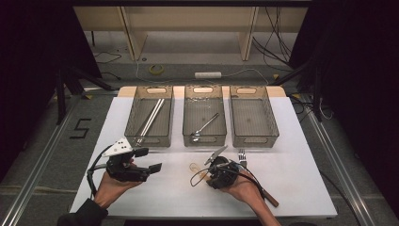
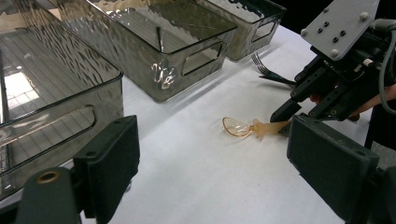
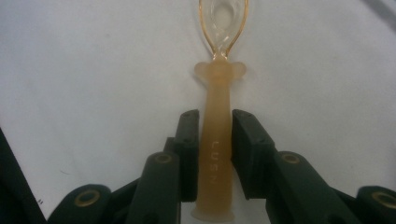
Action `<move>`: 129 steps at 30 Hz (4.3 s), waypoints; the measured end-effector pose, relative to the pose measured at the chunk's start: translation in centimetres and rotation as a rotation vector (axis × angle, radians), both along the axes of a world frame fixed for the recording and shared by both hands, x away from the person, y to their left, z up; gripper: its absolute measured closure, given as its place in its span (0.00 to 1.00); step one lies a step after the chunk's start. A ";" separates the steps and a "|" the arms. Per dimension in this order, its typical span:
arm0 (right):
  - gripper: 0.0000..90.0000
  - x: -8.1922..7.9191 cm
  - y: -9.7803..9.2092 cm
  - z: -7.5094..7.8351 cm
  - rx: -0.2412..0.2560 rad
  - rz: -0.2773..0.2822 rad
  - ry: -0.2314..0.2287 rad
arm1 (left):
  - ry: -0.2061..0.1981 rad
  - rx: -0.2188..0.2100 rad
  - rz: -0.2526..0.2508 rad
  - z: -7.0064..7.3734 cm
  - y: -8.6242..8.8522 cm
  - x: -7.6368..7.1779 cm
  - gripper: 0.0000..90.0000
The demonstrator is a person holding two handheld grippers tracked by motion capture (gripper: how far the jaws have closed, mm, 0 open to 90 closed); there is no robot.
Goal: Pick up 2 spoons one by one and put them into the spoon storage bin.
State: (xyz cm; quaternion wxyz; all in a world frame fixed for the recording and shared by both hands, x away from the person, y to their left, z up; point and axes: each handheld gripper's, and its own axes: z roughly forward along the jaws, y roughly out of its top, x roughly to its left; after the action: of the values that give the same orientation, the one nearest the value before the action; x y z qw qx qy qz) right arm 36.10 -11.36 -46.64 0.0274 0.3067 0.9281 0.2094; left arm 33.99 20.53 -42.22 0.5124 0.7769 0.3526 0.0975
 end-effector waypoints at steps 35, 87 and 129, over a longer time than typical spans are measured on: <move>0.85 1.5 -2.8 4.4 0.130 -0.042 -0.093 | -0.003 -0.030 0.004 0.1 0.1 0.1 0.19; 0.85 12.9 0.2 7.6 0.176 -0.277 -0.216 | -0.032 -0.070 0.021 0.4 0.6 0.0 0.19; 0.57 14.9 1.4 5.7 0.196 -0.306 -0.114 | -0.036 -0.065 0.019 0.4 0.6 0.0 0.19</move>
State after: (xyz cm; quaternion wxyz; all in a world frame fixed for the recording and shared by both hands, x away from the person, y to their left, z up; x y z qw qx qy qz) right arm 50.99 -9.97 -40.95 0.0813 0.4332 0.8427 0.3093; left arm 33.96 21.17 -41.82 0.5427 0.7547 0.3536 0.1046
